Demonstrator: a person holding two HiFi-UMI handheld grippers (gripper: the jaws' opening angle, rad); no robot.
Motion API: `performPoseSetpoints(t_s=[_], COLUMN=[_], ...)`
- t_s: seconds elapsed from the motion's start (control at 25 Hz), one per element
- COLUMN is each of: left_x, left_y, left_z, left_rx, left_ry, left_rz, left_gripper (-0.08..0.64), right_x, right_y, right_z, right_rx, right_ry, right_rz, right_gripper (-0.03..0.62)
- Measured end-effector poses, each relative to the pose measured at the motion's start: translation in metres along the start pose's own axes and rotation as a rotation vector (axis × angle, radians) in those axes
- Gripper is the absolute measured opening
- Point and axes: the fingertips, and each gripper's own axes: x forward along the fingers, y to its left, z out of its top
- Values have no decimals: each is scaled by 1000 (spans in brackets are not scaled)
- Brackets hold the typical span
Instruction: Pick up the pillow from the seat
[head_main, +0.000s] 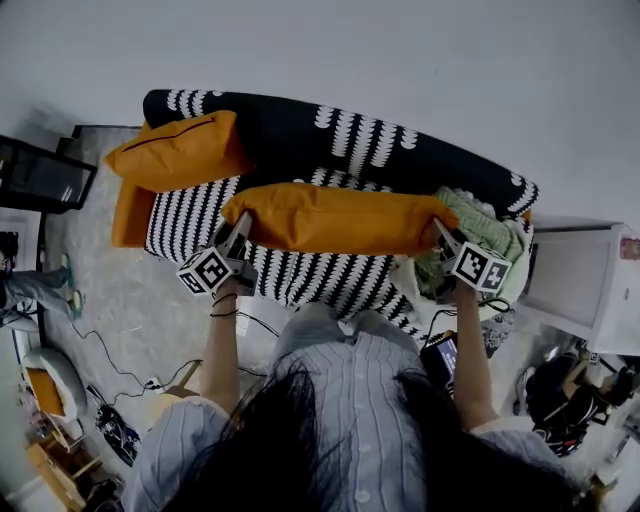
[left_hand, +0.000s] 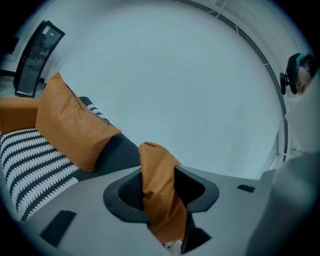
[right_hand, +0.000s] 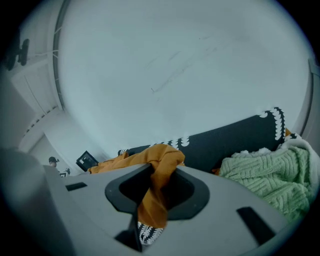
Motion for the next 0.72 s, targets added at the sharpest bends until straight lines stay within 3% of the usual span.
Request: performPoseSetpoints(t_s=[0.36,0.72], left_x=[-28,-59], left_y=[-37,-54], left_z=[2,-24], left_rx=[2,-19], left_ry=[-69,-124], left_rz=[8,72], left_gripper=[169,169], right_x=[-27,-33], right_y=[5,-6], right_z=[17,19], right_rx=[-47,-106], right_ry=[-2,41], right_rz=[40,98], right_gripper=[94,94])
